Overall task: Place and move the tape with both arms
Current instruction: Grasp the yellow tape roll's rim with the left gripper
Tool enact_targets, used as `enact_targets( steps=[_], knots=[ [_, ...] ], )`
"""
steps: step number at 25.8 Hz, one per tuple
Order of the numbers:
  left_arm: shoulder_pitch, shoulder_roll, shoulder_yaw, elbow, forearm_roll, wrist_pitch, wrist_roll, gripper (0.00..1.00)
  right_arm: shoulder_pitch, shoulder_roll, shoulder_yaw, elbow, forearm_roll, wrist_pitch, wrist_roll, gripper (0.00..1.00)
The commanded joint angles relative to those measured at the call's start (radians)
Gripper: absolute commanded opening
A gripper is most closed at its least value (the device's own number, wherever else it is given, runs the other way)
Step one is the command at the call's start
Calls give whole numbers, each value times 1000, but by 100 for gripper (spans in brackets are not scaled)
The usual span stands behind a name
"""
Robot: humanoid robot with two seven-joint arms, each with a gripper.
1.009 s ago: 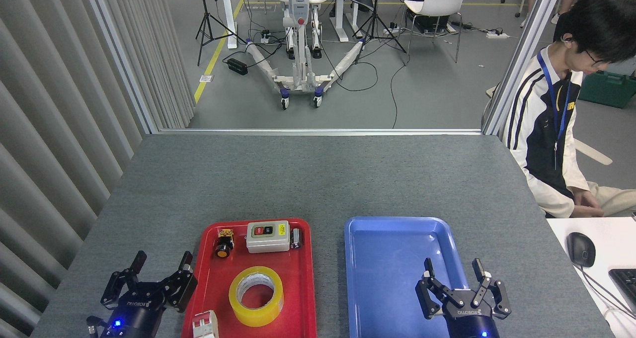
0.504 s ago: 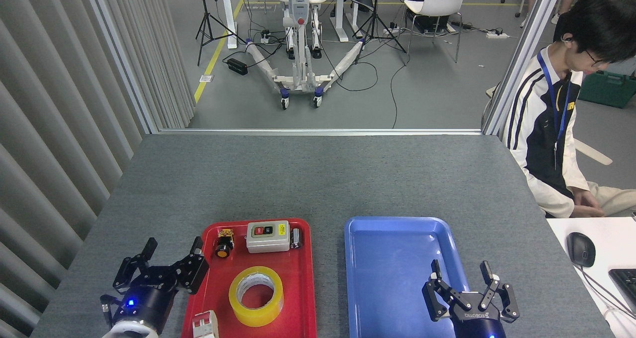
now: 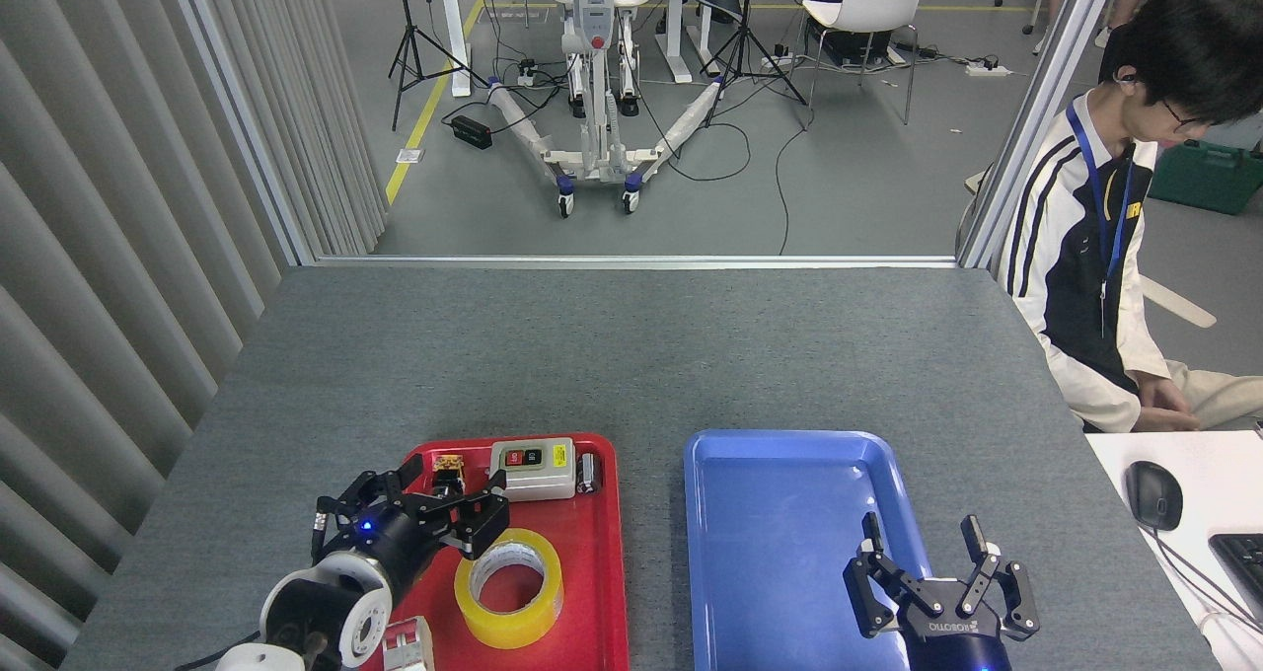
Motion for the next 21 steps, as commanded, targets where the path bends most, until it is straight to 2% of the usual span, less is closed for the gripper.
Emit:
enact_targets(
  steps=[1,6,12,17,21],
  knots=[
    [-47,-1,-78,75,0,0,-48,100,0,1,1,4,13,0,2,100],
    [-83,6,-107,122,0,3,-160,100,0,1,1,5,16,0,2,100],
    [-100,61,-144,148,0,9,-179,100,0,2,1,5,16,-5,3,100],
    [-118,65,-147,202,0,9,-255,99,0,4,1,7,18,-5,3,100],
    [-126,68,-178,213,1,9,-262,99,2,5,1,7,21,-3,3,100]
  ],
)
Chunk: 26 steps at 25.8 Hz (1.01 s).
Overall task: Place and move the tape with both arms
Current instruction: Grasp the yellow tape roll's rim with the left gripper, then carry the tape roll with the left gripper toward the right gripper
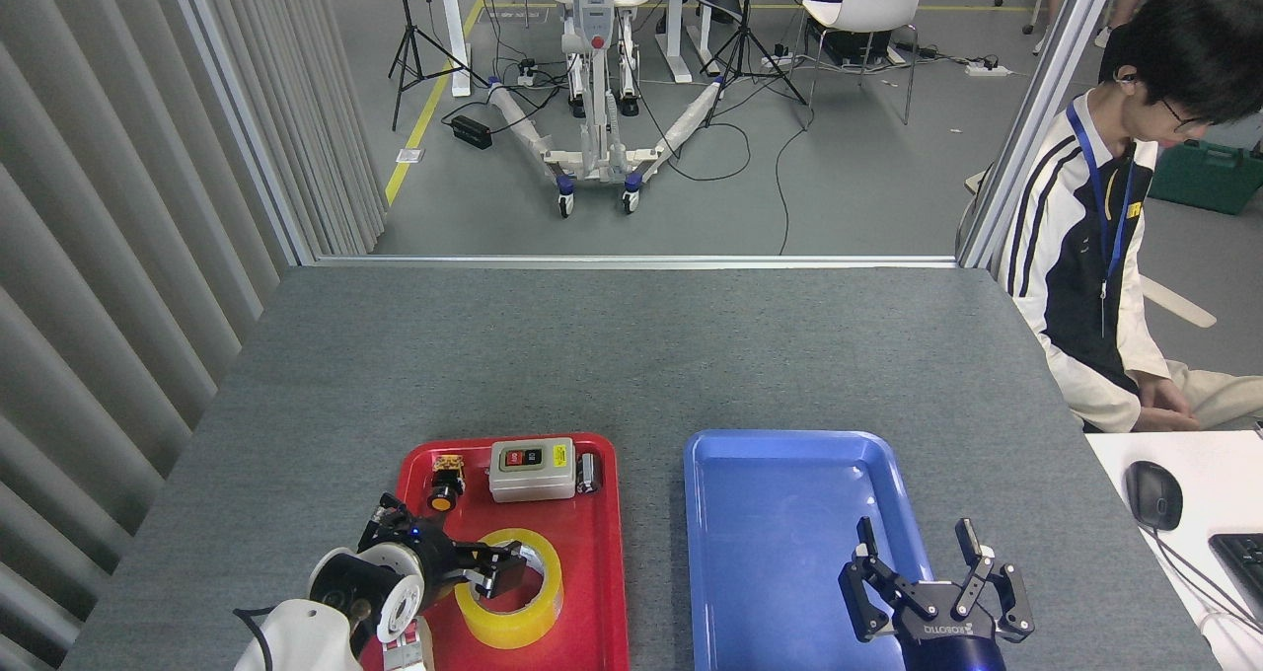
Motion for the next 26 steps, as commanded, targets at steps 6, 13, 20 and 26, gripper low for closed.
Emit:
enact_targets(
  steps=[6,13,20,26],
  knots=[
    [-41,6,-19,76,3,2,-89,99,1,1,2,0,3,2,0,100],
    [-74,8,-21,93,3,-10,-298,55,7,5,2,0,22,2,0,100],
    [-88,3,-16,96,12,-167,-330,0,10,5,2,2,22,2,0,100],
    [-113,-17,68,42,196,-277,-266,0,10,2,3,8,22,-1,0,100]
  ],
)
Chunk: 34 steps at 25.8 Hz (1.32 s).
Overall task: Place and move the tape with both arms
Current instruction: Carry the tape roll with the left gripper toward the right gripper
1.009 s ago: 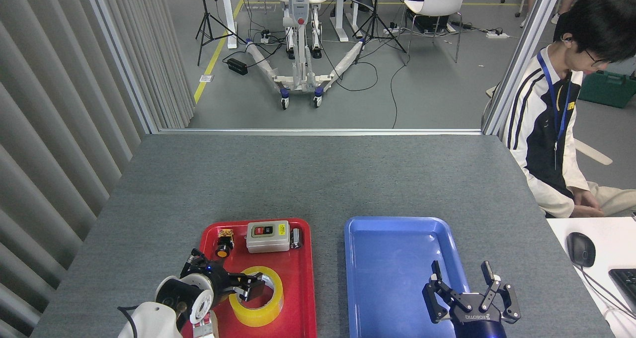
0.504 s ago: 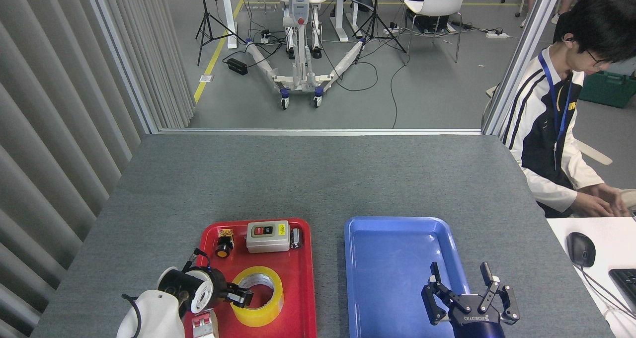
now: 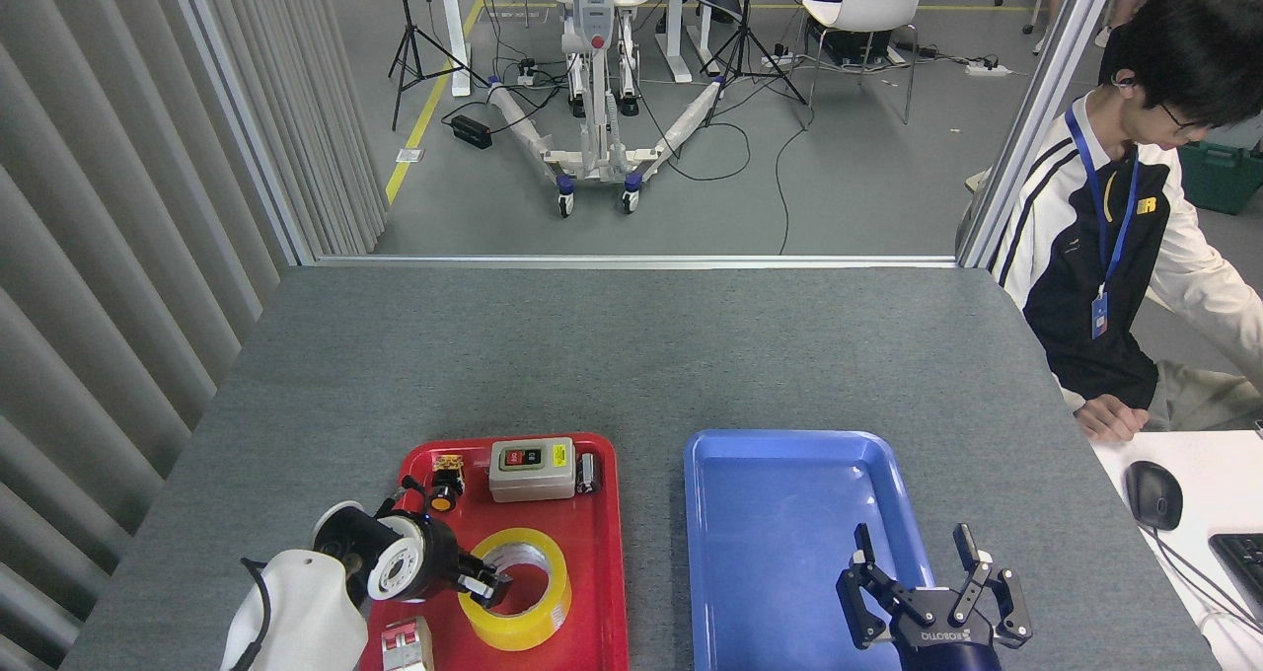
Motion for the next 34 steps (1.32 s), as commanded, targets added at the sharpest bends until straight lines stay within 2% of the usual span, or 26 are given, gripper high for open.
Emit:
enact_targets(
  steps=[1,4,7,13,16,24,31,33,34],
  knots=[
    [-7,-28,57,-70,149,-45,89,0,0,-5,3,4,1,-6,-2,100],
    [11,-86,59,-134,287,-79,159,0,0,-11,3,6,3,-50,-4,100],
    [25,-117,53,-133,333,-217,170,0,4,-14,1,4,7,-150,-8,100],
    [45,-187,28,-58,429,-442,253,0,7,-43,-25,4,35,-602,-120,100],
    [45,-198,28,-44,436,-471,257,0,17,-57,-27,-8,33,-831,-123,100],
    [45,-200,27,-41,438,-471,261,0,101,-59,-25,-74,27,-834,-125,100],
    [46,-203,23,-41,438,-471,261,0,95,-46,-5,-76,27,-834,-125,100],
    [48,-210,22,-41,438,-471,261,0,90,-42,12,-76,29,-834,-123,97],
    [49,-212,16,-41,438,-471,261,0,90,-40,15,-76,29,-834,-125,91]
  ],
)
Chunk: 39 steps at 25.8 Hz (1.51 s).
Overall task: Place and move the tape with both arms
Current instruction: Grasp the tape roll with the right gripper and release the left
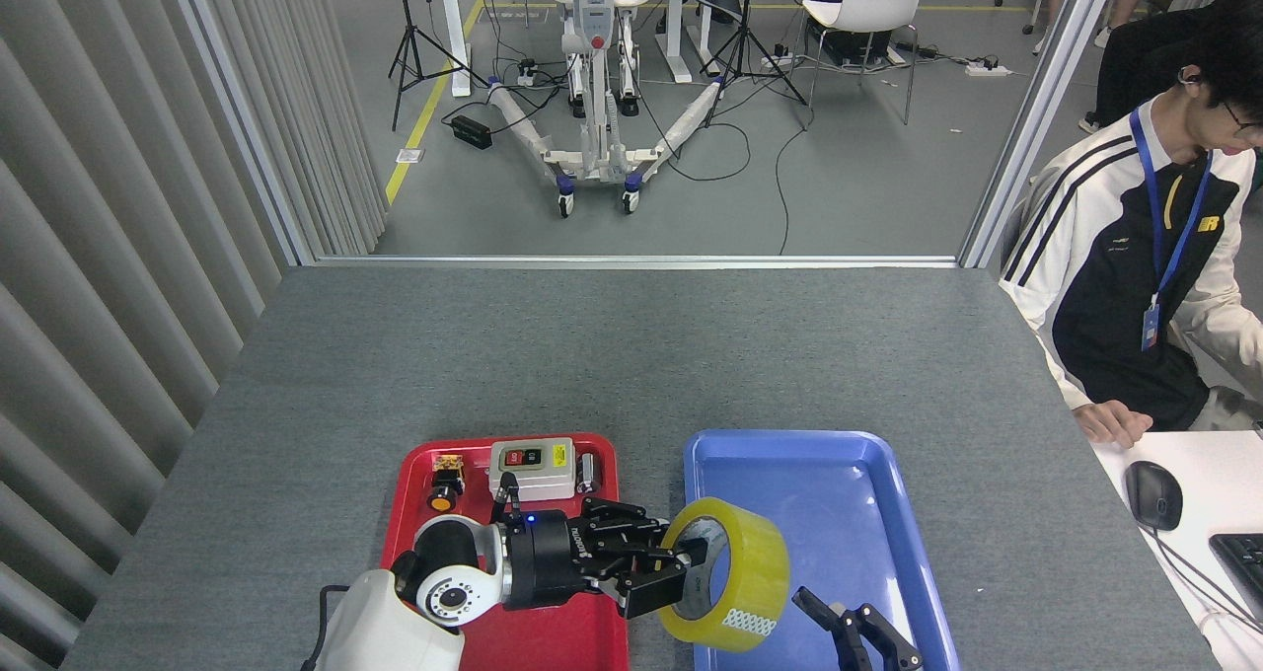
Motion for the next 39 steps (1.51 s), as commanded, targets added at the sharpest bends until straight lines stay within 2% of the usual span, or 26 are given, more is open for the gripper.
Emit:
enact_targets(
  steps=[1,7,13,16,17,20,22,23,25,27,31,34,39],
  knots=[
    [7,-9,-14,0,0,-1,-1,0,-4,7,17,-1,1,0,6,86],
    [24,-20,-19,-5,-1,-1,-1,0,-4,17,29,3,4,0,6,47],
    [36,-29,-28,-6,-5,-1,-1,0,2,15,27,10,6,0,7,25],
    [42,-34,-28,-14,-6,-1,-1,27,2,17,26,12,6,0,9,17],
    [48,-35,-28,-15,-6,-1,-1,30,2,17,26,12,6,0,9,16],
    [71,-40,-28,-23,-9,-1,-1,28,2,17,26,12,6,0,7,13],
    [73,-42,-27,-23,-9,-1,-1,30,4,17,26,10,6,0,7,12],
    [73,-43,-27,-23,-9,-1,1,37,6,17,26,10,6,0,7,11],
    [73,-46,-23,-23,-11,-1,10,73,7,17,21,10,6,0,7,10],
    [73,-48,-19,-22,-1,-1,53,100,9,18,15,10,6,0,7,10],
    [85,-46,-5,-20,52,-1,151,100,9,17,12,10,7,0,7,10],
    [90,-40,84,-49,158,9,199,100,6,9,11,10,7,5,7,10],
    [125,-2,179,-57,198,219,380,99,6,4,-34,13,9,26,10,8]
  ],
)
